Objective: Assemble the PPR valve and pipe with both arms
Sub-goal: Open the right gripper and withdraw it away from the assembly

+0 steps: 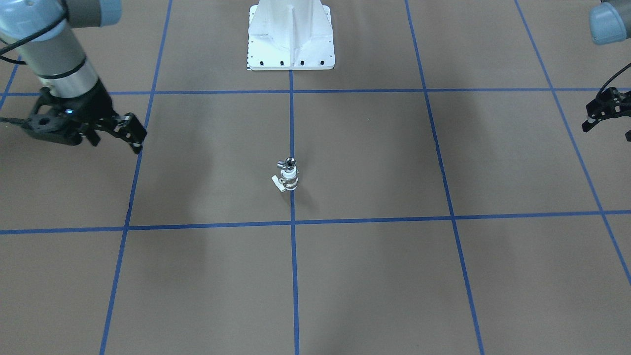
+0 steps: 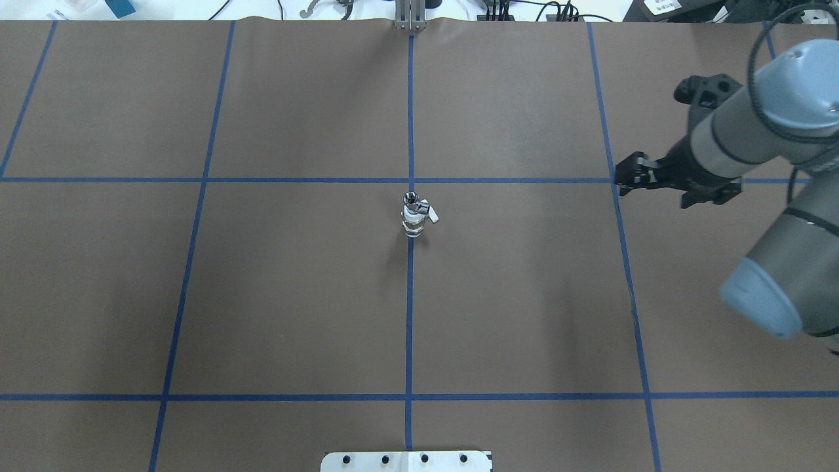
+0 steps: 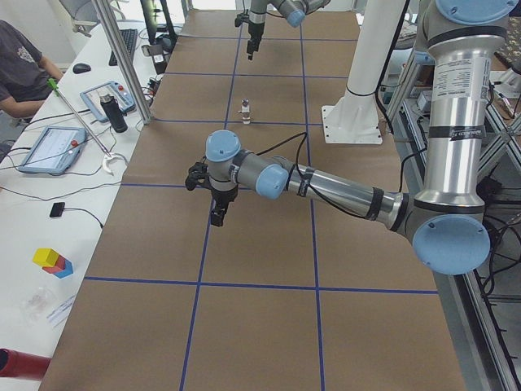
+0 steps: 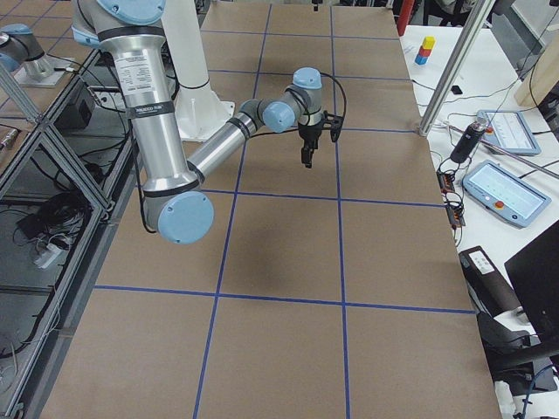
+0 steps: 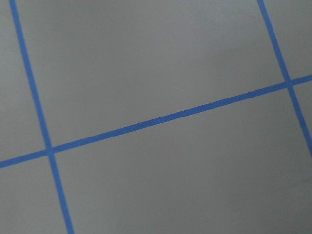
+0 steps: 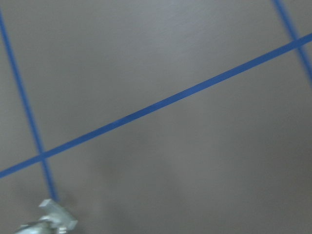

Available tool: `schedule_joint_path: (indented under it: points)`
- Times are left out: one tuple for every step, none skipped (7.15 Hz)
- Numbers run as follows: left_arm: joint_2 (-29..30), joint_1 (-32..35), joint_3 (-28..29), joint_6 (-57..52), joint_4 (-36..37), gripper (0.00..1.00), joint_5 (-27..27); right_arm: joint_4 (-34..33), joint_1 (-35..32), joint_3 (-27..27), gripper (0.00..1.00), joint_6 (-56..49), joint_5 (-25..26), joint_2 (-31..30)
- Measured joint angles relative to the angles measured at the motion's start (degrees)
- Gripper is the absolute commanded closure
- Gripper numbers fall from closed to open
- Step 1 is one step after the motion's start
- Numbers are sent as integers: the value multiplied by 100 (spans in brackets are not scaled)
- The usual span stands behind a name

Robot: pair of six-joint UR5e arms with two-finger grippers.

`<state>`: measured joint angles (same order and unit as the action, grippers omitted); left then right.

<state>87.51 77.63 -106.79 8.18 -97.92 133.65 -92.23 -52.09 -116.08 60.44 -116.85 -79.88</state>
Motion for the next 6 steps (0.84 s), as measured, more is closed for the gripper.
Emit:
schedule_joint_path:
  points:
    - [-70,121,-6,-222,46,0,1,6,-628,30,0,-1087,-377,-486]
    - [-91,286,18,-563,207,0,-7,6,-1312,158,0,-2219,-822,-875]
    - [-87,502,67,-1037,477,0,-16,6,-1965,403,0,-3271,-1285,-1124]
    - [-63,722,180,-1444,714,0,-14,10,-2457,674,0,-4060,-1642,-1236]
    - [-35,878,310,-1667,818,0,16,11,-2707,838,0,-4485,-1797,-1275]
    - [-18,988,384,-1747,916,0,109,12,-2812,917,0,-4664,-1850,-1301]
